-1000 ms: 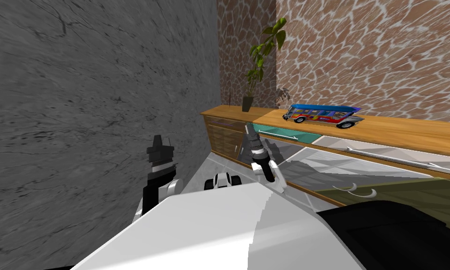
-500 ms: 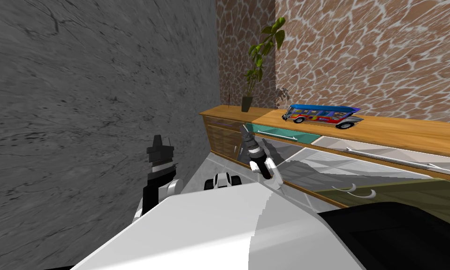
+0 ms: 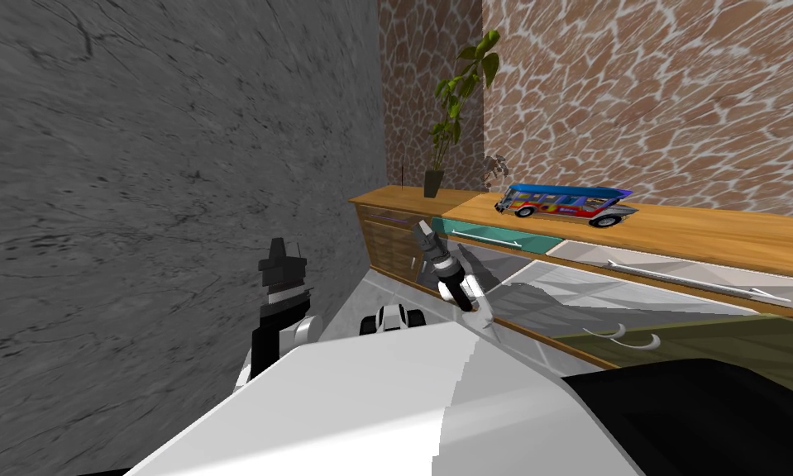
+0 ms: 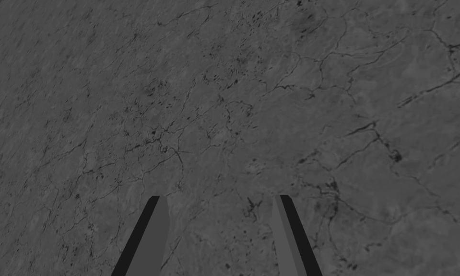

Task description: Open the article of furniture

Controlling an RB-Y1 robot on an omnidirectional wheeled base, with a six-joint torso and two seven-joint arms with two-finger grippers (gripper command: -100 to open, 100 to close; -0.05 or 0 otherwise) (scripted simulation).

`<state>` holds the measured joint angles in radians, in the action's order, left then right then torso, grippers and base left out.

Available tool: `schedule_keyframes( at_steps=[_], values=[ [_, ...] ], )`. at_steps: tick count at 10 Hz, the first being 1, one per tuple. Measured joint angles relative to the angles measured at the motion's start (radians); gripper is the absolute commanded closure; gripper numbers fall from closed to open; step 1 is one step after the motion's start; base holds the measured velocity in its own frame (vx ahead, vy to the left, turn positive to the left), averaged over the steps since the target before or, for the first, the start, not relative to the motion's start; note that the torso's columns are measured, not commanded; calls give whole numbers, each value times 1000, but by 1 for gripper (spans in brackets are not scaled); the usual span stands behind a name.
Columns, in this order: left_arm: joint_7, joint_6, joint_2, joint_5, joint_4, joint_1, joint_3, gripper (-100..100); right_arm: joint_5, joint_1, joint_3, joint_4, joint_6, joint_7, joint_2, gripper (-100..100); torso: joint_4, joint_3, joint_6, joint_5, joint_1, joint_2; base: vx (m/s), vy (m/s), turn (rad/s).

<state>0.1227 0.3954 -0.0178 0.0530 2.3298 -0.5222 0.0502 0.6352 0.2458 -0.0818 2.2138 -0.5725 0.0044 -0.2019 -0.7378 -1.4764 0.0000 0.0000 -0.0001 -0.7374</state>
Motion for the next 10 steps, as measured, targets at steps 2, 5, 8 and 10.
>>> schedule_keyframes(
  at_steps=[2,5,8,10],
  values=[
    [0,0,0,0,0,0,0,0,55,-15,-8,-6,-1,1,-3,-100,0,1,0,0,1,-1,7,-20,-6],
    [0,0,0,0,0,0,0,0,141,-48,-20,-27,-9,5,-9,-100,0,0,0,0,1,-1,9,-25,-7],
    [0,0,0,0,0,0,0,0,226,-78,-30,-44,-19,5,-18,-100,0,1,0,0,1,-1,9,-20,-7],
    [0,0,0,0,0,0,0,0,288,-112,-43,-69,-29,11,-20,-100,0,0,0,0,0,-1,8,-22,-2]
  ],
)
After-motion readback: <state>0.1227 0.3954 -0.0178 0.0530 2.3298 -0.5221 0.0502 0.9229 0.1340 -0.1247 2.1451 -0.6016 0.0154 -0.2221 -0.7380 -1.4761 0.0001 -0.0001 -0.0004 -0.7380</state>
